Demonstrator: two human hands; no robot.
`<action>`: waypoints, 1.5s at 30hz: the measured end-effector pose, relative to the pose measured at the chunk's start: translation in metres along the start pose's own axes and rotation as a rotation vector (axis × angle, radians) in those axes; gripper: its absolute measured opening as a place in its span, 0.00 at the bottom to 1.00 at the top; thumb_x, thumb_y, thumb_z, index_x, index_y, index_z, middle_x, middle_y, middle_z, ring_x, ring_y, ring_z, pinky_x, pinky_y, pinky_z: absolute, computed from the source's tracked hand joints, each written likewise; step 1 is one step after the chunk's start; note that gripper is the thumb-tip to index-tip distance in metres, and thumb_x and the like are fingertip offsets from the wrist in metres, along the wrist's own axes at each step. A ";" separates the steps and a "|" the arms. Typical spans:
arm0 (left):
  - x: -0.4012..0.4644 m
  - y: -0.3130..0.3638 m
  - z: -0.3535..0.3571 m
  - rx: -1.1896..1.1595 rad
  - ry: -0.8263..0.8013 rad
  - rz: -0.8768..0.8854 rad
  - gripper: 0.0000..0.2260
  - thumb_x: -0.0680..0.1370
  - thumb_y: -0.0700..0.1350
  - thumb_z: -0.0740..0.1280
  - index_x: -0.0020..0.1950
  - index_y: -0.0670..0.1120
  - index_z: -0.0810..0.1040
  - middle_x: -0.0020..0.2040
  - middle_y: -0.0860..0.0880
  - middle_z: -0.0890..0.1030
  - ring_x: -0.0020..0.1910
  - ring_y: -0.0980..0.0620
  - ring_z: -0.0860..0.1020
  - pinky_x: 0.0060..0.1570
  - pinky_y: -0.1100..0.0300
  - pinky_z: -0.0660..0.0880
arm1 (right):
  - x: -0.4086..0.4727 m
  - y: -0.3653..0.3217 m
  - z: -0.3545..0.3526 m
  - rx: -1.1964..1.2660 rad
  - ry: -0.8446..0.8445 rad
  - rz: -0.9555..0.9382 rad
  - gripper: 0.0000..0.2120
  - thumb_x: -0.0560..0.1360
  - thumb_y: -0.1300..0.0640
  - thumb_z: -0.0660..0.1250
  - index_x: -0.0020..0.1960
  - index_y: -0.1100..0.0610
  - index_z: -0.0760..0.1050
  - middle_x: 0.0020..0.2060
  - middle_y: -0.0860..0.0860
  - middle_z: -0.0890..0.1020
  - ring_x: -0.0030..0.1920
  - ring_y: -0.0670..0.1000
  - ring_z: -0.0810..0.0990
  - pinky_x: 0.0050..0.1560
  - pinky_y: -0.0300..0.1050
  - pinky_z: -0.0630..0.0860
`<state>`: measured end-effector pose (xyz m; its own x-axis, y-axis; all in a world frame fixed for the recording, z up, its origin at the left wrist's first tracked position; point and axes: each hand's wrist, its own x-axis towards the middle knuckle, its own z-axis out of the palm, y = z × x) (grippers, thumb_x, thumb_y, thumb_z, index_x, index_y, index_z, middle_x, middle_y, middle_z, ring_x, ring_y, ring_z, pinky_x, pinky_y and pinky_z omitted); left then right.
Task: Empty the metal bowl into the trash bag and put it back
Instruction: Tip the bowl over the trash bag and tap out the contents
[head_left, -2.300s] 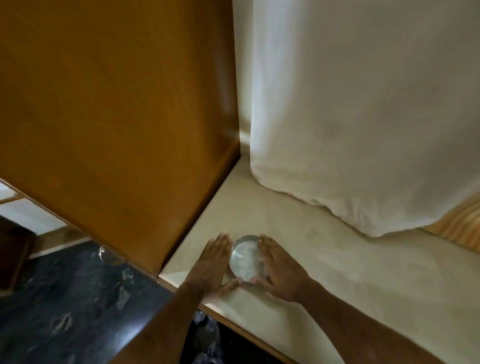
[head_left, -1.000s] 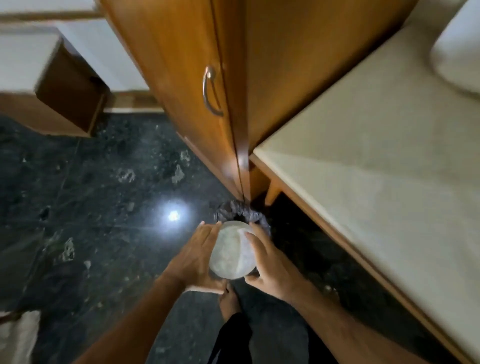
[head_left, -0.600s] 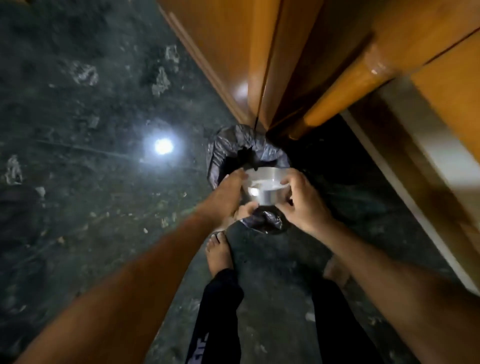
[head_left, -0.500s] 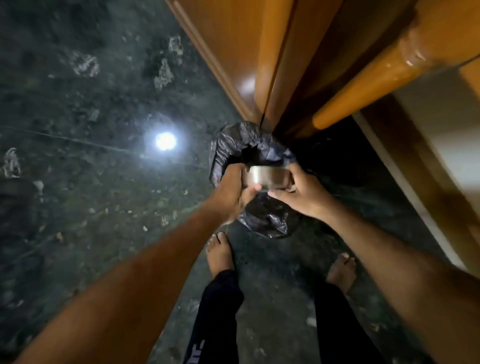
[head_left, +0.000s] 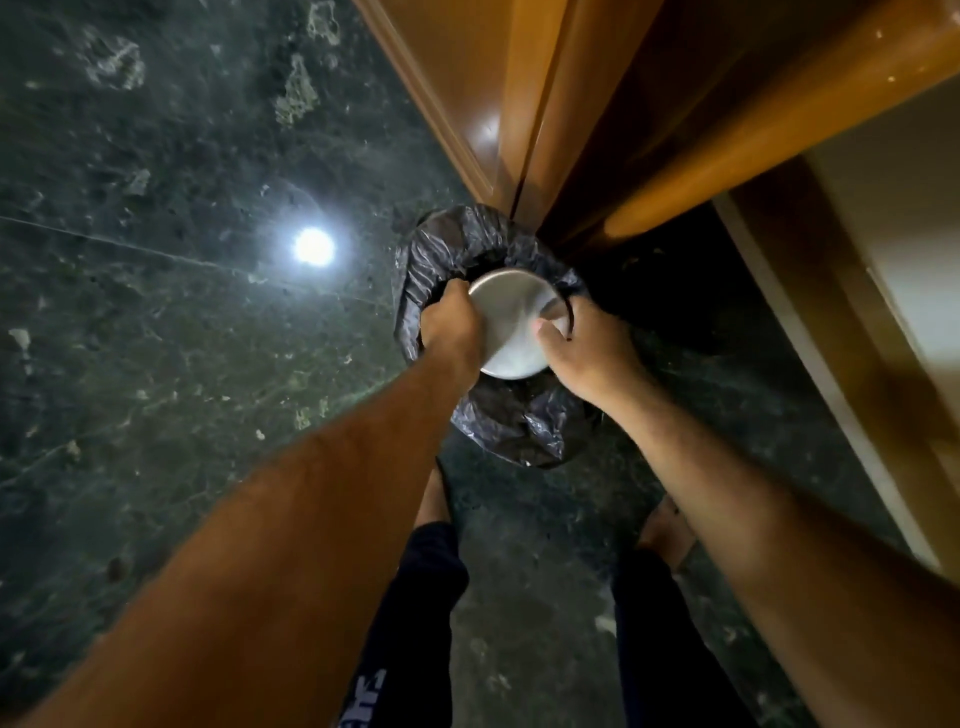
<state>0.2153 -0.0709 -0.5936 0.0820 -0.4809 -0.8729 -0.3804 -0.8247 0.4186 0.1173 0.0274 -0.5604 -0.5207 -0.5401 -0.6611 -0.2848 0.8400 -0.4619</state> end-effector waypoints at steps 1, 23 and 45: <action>0.001 -0.001 -0.001 -0.048 0.002 -0.032 0.21 0.81 0.54 0.58 0.64 0.41 0.77 0.54 0.40 0.80 0.52 0.40 0.78 0.55 0.47 0.77 | -0.010 -0.001 0.001 -0.078 0.092 -0.079 0.24 0.80 0.50 0.64 0.71 0.63 0.68 0.65 0.62 0.77 0.64 0.61 0.77 0.55 0.46 0.75; 0.004 -0.017 0.001 -0.100 -0.030 -0.138 0.23 0.75 0.57 0.60 0.58 0.41 0.79 0.51 0.38 0.83 0.47 0.38 0.82 0.50 0.43 0.82 | -0.014 0.022 0.000 -0.655 0.039 -0.828 0.47 0.78 0.30 0.46 0.78 0.70 0.46 0.78 0.68 0.44 0.79 0.65 0.41 0.77 0.67 0.51; 0.003 -0.030 -0.002 -0.145 -0.104 -0.138 0.16 0.79 0.49 0.60 0.49 0.41 0.83 0.43 0.42 0.86 0.44 0.42 0.84 0.53 0.44 0.84 | -0.036 0.009 0.031 -0.688 0.118 -0.811 0.50 0.76 0.28 0.39 0.78 0.70 0.48 0.78 0.67 0.44 0.79 0.64 0.42 0.79 0.63 0.45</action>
<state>0.2287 -0.0480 -0.6079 0.0260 -0.3333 -0.9425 -0.2355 -0.9183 0.3183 0.1585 0.0525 -0.5588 -0.0357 -0.9731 -0.2277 -0.9545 0.1007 -0.2807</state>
